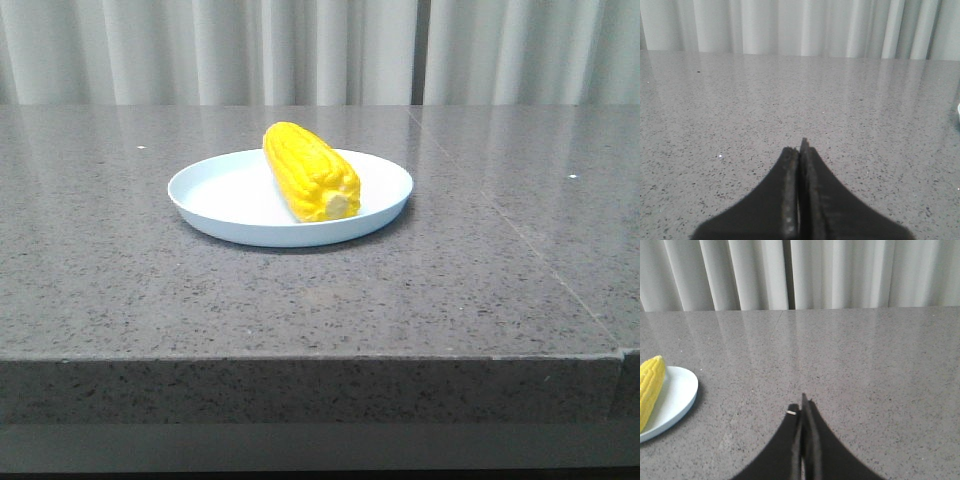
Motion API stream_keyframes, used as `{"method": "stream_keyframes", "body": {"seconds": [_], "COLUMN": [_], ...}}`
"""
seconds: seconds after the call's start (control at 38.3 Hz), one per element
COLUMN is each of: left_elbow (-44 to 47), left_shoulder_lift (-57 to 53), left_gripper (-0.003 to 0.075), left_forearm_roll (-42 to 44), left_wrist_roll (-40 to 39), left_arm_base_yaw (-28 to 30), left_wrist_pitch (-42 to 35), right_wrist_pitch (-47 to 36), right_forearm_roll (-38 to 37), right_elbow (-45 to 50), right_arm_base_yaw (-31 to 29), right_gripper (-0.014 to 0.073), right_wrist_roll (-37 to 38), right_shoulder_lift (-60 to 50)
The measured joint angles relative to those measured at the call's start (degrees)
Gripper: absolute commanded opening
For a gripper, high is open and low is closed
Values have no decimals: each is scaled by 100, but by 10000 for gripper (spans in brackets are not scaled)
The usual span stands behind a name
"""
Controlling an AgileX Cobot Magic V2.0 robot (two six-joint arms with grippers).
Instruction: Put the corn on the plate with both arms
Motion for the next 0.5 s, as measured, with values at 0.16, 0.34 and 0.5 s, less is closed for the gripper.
{"method": "stream_keyframes", "body": {"seconds": [0.16,0.34,0.5], "left_elbow": [0,0,0], "left_shoulder_lift": [0,0,0], "left_gripper": [-20,-20,-20], "left_forearm_roll": [0,0,0], "left_wrist_roll": [0,0,0], "left_arm_base_yaw": [0,0,0], "left_wrist_pitch": [0,0,0], "right_wrist_pitch": [-608,-1054,-1078], "right_forearm_roll": [636,1188,1387], "right_elbow": [693,1478,2045], "right_arm_base_yaw": [-279,-673,-752], "right_gripper": [-60,-60,-60], "right_wrist_roll": [-670,-1138,-1186], "right_shoulder_lift": [-39,-473,-905]}}
